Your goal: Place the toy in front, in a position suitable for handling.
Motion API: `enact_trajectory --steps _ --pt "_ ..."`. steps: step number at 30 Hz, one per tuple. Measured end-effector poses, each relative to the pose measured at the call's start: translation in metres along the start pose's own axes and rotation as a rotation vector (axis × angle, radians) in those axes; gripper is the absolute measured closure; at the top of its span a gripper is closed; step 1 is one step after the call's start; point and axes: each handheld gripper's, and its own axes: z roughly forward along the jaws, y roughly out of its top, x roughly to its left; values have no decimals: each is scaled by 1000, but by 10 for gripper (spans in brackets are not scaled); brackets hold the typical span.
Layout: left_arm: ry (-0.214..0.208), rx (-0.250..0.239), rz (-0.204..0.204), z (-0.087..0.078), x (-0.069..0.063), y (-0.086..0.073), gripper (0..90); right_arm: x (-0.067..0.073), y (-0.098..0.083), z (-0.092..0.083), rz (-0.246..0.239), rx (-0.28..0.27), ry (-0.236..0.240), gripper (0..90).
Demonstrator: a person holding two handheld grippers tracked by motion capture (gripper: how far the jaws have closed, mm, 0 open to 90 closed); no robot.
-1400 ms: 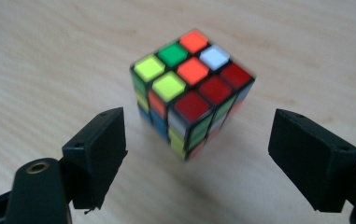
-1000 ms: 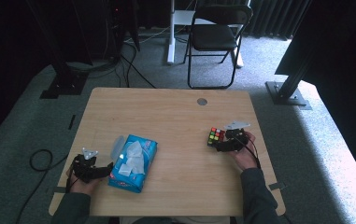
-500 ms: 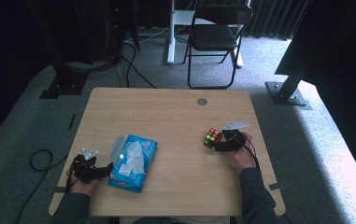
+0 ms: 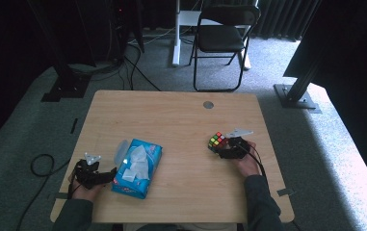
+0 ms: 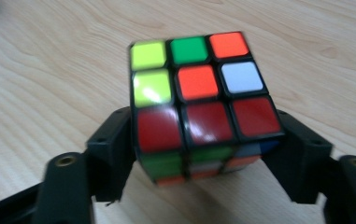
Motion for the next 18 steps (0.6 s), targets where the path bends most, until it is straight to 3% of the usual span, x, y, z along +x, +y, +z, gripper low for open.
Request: enact_trajectory --steps 7,18 --pt "1 0 -1 0 0 0 15 11 -2 2 -4 -11 -10 339" --pt "-16 26 16 -2 -1 1 15 37 -2 1 -39 -7 23 340"
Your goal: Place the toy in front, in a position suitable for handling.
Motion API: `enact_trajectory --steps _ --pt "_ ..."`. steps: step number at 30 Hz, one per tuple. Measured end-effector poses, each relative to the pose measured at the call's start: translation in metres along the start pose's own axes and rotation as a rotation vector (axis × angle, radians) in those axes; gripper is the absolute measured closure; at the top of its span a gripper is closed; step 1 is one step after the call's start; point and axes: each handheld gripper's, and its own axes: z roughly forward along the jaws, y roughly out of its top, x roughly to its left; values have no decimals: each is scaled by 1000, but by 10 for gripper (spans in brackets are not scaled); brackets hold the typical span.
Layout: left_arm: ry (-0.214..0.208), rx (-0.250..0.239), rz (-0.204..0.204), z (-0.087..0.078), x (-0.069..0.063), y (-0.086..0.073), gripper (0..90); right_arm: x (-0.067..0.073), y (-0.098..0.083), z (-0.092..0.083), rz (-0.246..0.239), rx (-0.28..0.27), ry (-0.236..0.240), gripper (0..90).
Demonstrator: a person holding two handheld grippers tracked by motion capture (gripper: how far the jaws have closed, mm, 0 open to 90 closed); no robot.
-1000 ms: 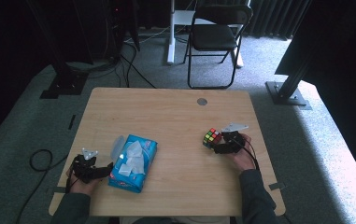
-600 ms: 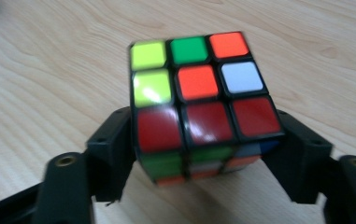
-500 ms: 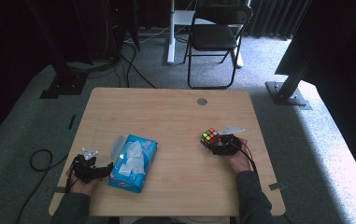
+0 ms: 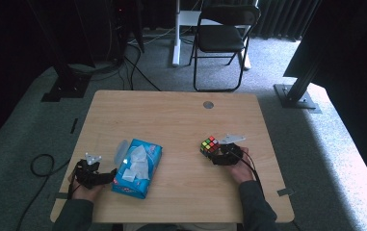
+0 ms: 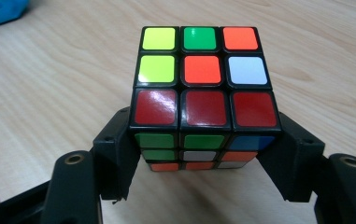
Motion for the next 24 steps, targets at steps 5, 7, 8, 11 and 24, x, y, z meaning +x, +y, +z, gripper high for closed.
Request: enact_trajectory --steps 5,7,8,11,24 --pt "0 4 1 0 0 0 15 12 0 -1 -32 4 28 340" --pt "-3 10 9 -1 0 1 15 16 1 0 -44 7 37 339" --pt "-3 11 8 -1 0 1 15 18 1 0 -51 6 39 339" --pt "1 14 3 -1 -1 1 16 24 2 2 -57 2 49 339" --pt "7 19 13 -5 -2 0 62 46 8 9 -123 0 104 337"
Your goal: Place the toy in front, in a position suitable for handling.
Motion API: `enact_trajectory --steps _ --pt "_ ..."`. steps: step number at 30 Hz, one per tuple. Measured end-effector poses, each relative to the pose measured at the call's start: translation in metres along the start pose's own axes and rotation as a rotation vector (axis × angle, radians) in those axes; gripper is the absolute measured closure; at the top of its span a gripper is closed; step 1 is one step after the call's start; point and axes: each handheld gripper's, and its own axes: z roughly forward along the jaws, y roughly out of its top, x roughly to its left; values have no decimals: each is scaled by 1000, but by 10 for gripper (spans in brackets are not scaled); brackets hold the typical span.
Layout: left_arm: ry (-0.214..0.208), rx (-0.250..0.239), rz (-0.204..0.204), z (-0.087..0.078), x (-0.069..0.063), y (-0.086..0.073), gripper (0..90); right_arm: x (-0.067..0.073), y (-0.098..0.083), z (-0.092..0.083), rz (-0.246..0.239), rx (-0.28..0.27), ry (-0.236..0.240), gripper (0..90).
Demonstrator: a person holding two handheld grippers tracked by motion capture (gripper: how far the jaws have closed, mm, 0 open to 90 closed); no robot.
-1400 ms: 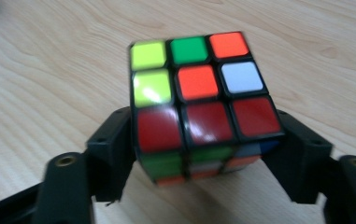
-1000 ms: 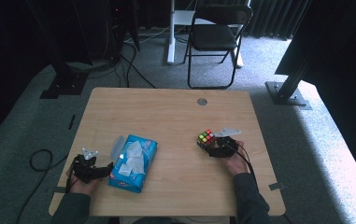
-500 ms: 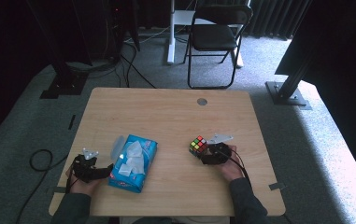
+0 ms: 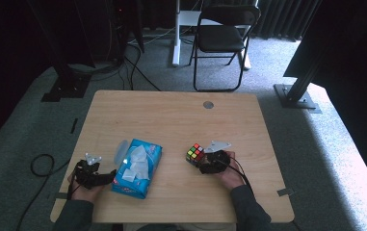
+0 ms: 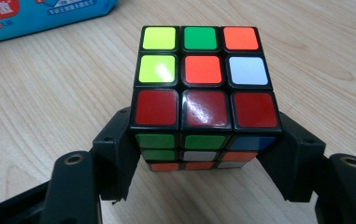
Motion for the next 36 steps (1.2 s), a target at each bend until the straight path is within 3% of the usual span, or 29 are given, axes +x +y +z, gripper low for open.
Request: enact_trajectory --steps 6,15,22,36 --pt "-11 0 0 -4 0 -1 133 3 2 2 -12 0 19 337" --pt "-32 -13 -37 -8 2 -1 140 9 6 6 -29 0 43 337" --pt "-29 -29 -15 -9 0 1 144 8 6 5 -20 -1 47 331" --pt "-5 -75 -12 -16 0 2 144 -5 10 -29 65 -126 51 298"
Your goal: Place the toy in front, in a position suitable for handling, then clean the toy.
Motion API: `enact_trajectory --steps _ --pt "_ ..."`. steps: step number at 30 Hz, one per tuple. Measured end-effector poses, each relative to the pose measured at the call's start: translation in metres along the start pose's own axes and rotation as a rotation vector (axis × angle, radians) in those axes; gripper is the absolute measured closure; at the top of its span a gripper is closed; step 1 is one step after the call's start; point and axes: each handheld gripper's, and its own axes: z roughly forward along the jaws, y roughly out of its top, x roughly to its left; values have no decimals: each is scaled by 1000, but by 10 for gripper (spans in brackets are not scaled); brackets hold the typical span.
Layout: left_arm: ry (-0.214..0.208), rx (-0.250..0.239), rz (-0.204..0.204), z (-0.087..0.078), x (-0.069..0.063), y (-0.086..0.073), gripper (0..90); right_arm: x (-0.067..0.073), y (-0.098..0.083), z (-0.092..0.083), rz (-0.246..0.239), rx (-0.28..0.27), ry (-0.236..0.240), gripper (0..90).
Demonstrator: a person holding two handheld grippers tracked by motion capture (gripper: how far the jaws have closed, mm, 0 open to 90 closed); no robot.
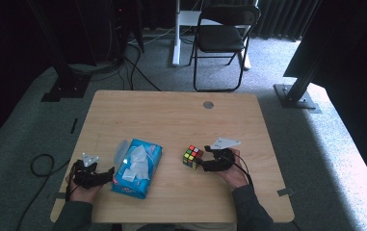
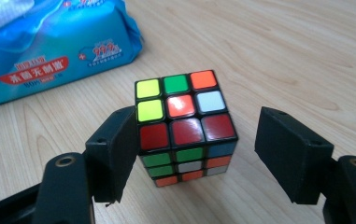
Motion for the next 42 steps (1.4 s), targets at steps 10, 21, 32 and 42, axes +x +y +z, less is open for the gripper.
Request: enact_trajectory --steps 10,21,32,42 --pt "10 -73 -44 -20 7 4 150 -12 -1 -8 63 -22 -25 296" --pt "-4 -155 -10 -64 -4 28 224 -15 -12 -18 46 18 -80 375" --pt "-125 -241 56 -102 -40 76 356 -13 -26 -17 50 84 -93 373" --pt "-228 -196 170 -85 -90 88 406 -13 -36 -19 64 100 -98 395"
